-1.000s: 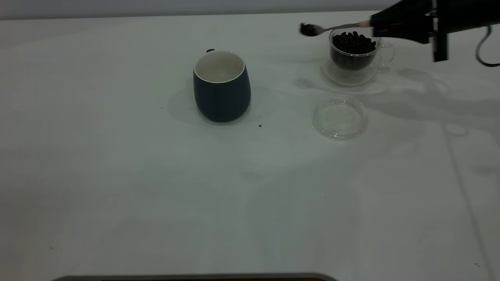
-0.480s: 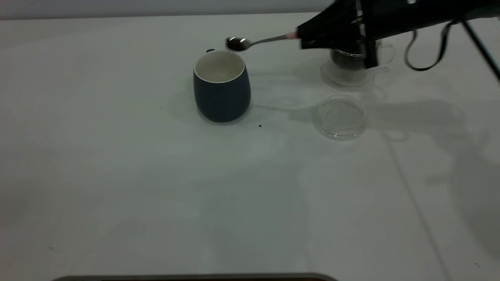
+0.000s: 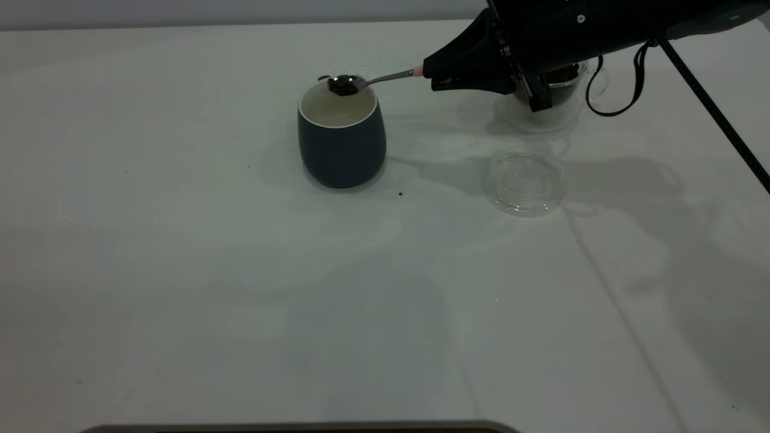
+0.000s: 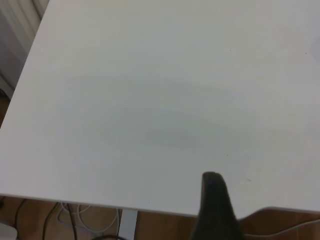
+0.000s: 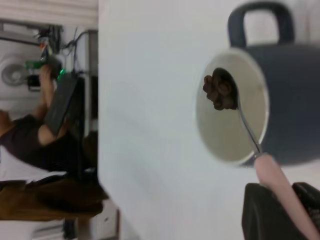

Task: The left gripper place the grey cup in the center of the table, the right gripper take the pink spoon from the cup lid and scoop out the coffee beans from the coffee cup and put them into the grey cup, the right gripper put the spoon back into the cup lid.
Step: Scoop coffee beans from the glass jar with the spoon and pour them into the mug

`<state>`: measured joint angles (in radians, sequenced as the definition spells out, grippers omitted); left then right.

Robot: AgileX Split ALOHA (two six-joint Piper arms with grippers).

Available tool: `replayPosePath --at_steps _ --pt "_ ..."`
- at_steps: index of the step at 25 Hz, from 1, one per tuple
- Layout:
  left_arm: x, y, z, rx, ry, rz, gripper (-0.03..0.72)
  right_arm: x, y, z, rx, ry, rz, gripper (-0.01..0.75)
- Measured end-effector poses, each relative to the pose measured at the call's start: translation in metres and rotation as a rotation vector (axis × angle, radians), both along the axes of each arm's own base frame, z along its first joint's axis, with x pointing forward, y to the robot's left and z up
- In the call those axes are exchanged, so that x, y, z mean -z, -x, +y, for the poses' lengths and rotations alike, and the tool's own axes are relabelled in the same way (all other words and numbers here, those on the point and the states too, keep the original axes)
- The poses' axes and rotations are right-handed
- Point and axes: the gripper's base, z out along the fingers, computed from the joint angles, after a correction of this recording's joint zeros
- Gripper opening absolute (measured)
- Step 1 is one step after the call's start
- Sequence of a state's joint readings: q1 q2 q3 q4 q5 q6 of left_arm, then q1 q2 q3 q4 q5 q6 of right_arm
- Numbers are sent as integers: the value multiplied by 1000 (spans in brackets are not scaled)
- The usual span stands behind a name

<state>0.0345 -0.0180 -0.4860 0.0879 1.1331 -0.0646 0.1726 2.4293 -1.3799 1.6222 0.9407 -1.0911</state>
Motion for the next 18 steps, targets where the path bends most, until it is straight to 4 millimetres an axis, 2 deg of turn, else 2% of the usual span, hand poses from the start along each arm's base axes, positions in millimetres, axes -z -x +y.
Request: replayPosePath --at_steps 14,18 --pt "0 0 0 0 0 0 586 4 2 -2 -162 124 -239 100" --pt "0 0 0 0 0 0 586 -7 -2 -4 -197 181 -354 100"
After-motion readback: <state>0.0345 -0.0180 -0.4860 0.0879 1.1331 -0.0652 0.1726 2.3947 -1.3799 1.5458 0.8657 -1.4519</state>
